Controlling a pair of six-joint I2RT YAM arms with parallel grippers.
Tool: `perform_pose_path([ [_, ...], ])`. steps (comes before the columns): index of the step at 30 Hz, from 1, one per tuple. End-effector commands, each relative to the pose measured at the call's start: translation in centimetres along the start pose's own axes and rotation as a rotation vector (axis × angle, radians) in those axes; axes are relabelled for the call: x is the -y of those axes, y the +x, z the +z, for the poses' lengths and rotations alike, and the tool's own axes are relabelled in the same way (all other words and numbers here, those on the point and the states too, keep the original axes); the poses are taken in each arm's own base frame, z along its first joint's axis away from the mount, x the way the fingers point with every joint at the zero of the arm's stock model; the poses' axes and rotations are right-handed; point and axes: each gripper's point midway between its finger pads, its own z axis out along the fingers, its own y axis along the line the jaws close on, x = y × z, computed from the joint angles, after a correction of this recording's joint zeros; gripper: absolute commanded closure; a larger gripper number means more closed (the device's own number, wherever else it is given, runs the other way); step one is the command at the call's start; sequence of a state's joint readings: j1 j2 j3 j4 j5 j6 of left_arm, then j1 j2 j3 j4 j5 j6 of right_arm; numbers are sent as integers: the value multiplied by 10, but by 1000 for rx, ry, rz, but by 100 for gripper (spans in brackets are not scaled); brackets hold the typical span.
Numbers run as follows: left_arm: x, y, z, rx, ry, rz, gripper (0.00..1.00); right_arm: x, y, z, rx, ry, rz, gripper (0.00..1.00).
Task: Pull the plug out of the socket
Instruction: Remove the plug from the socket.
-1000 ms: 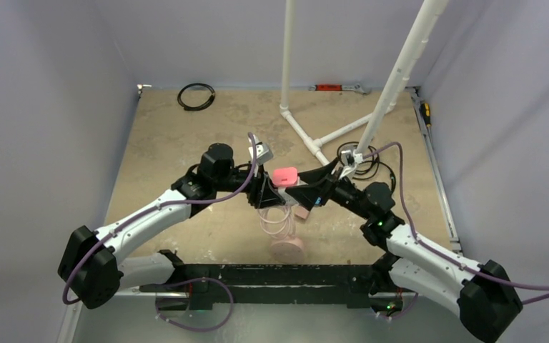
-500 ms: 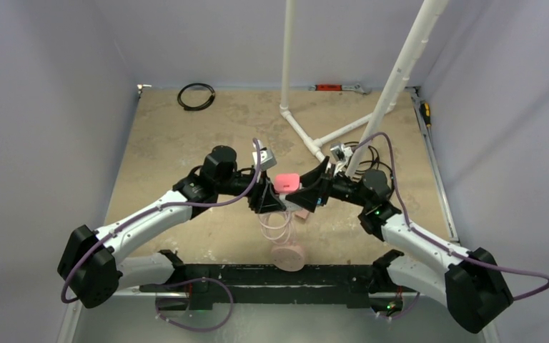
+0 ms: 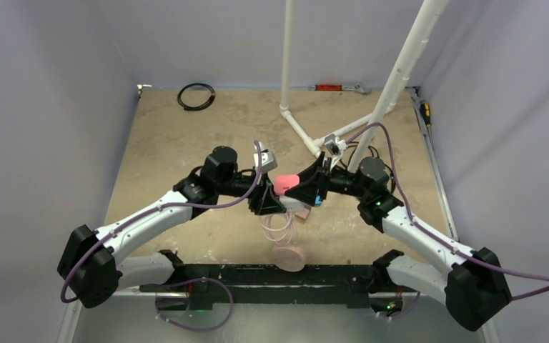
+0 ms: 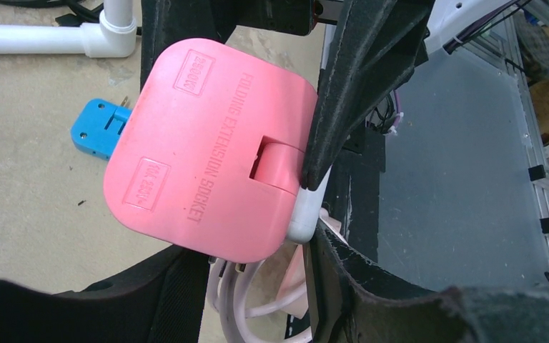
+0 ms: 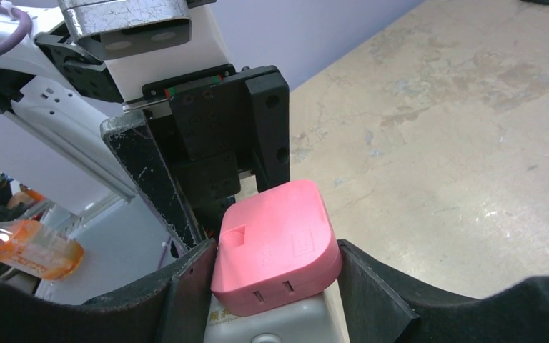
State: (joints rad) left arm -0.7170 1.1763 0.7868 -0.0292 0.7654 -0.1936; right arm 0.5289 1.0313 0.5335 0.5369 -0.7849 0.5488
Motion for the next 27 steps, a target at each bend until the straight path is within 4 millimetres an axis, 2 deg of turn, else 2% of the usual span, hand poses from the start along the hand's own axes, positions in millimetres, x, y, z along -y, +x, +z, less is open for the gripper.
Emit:
perform_pose_path([
  [1, 18, -19, -1, 40, 75, 69, 100, -7, -18, -1, 15, -3, -86, 36],
  [5, 20, -19, -1, 38, 83, 70, 100, -3, -22, 0, 15, 21, -101, 34],
  [8, 20, -19, -1, 37, 80, 68, 100, -3, -23, 0, 17, 22, -115, 36],
  [15, 12, -19, 2, 36, 48, 63, 100, -15, -30, -2, 36, -22, -142, 42],
  [20, 3, -8, 4, -5, 8, 17, 100, -20, -35, -4, 55, -30, -161, 43],
  [27, -1, -2, 8, -31, 7, -12, 100, -24, -40, -4, 58, -35, -172, 36],
])
